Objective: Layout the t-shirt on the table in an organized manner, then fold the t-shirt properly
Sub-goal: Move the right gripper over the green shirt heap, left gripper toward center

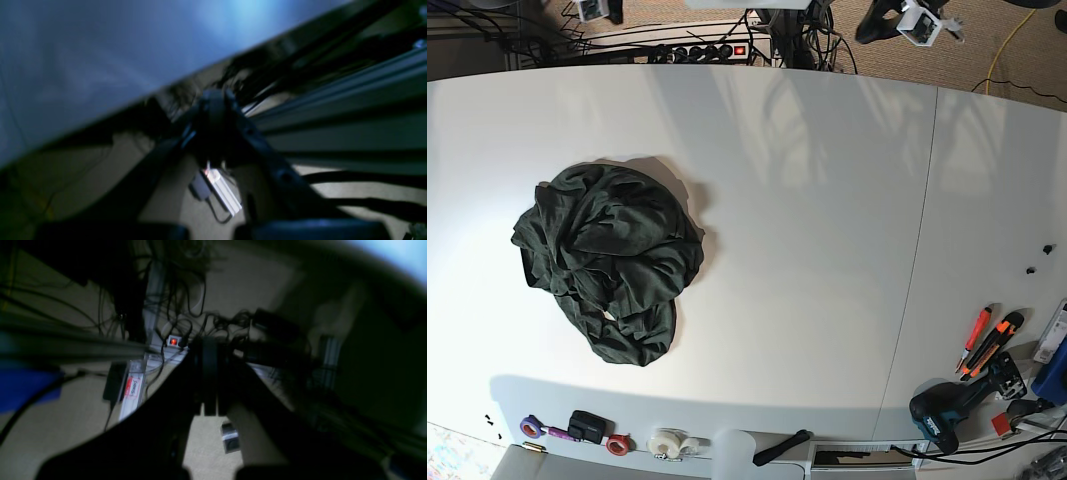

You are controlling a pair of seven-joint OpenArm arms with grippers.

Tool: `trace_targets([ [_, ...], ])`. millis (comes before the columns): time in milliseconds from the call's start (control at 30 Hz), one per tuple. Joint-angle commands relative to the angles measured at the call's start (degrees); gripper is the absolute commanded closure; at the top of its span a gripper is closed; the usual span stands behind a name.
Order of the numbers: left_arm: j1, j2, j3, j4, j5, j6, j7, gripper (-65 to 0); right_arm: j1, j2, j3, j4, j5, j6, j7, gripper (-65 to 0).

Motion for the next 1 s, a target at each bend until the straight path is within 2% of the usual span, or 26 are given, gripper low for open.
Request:
trace_targets([
  [0, 0.9, -0.33, -0.2, 1.49, -0.74, -0.9, -2.49, 0.0, -1.42, 0.48, 1.09, 2.03, 0.15, -0.15, 1.44, 0.0],
  [100, -0.66, -0.31, -0.2, 2.03, -0.76, -2.1, -3.63, 0.0, -1.62, 0.48, 3.21, 5.44, 0.15, -0.17, 1.99, 0.0],
  [233, -4.2, -0.33, -0.2, 2.03, -0.13, -1.7, -3.63, 0.0, -1.57, 0.46, 4.94, 9.11, 0.15, -0.17, 2.25, 0.0],
  [367, -7.96, -0.33, -0.2, 2.03, -0.15, 0.59, -3.63, 0.0, -0.11, 0.46, 5.6, 11.23, 0.15, -0.17, 2.49, 0.0],
  [733, -19.54, -0.26, -0.2, 2.01, -0.17, 0.48, -3.63, 0.0, 9.99, 0.15, 5.6, 11.3, 0.17, -0.28, 1.88, 0.0],
  [900, -25.57, 0.04, -0.2, 1.81, -0.17, 0.5, -3.63, 0.0, 16.68, 0.17, 5.57, 11.3, 0.17, -2.89, 1.86, 0.0],
  [967, -27.98, 0.02, -0.15, 1.51, -0.48, 0.46, -3.63, 0.0, 19.39, 0.17, 5.57, 11.3, 0.15, -2.99, 1.84, 0.0],
])
